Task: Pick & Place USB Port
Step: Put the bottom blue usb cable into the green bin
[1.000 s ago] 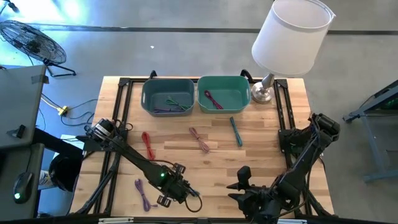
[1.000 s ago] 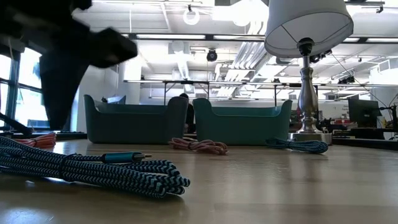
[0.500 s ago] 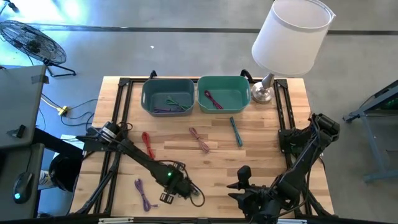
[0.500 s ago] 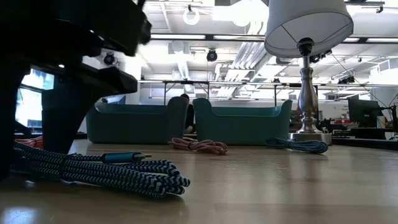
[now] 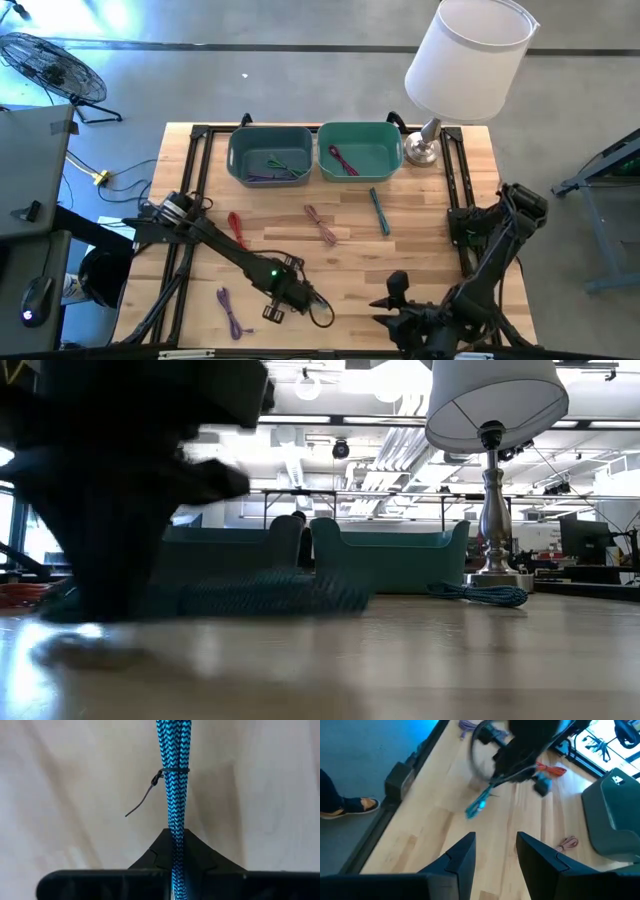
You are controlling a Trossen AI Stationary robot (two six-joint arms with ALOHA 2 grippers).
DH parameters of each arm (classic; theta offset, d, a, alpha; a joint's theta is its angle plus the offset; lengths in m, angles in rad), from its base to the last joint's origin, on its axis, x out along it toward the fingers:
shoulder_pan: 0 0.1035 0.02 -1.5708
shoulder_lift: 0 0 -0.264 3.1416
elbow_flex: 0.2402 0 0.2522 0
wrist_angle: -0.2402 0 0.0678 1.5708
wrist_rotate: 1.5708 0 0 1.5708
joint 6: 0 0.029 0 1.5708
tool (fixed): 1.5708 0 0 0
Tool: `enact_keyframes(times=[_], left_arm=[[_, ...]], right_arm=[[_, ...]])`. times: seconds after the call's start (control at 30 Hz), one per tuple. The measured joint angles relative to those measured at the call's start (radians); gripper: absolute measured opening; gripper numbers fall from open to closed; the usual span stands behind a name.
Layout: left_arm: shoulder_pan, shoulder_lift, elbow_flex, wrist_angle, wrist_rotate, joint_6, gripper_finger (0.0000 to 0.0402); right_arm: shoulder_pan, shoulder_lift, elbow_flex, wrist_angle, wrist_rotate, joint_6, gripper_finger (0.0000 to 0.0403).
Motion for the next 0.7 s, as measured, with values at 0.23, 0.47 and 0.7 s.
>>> enact_keyframes(times=[0.23,0.47,0.7], left_arm=[[-0.002,-0.136,0.002,-0.001,-0.271,0.019,0.0012],[0.001,-0.239,0.004,0.176,-0.456,0.252,0.0012],[0.075,-0.261,0.004,0.313,-0.496,0.404,0.0012]], right_arm=[[0.079,0.000,0.000,-0.137,0.130,0.106,0.0133],[0.174,0.000,0.000,-0.284,0.389,0.280,0.0132],[0.230,0.000,0.000,-0.321,0.535,0.330,0.0133]])
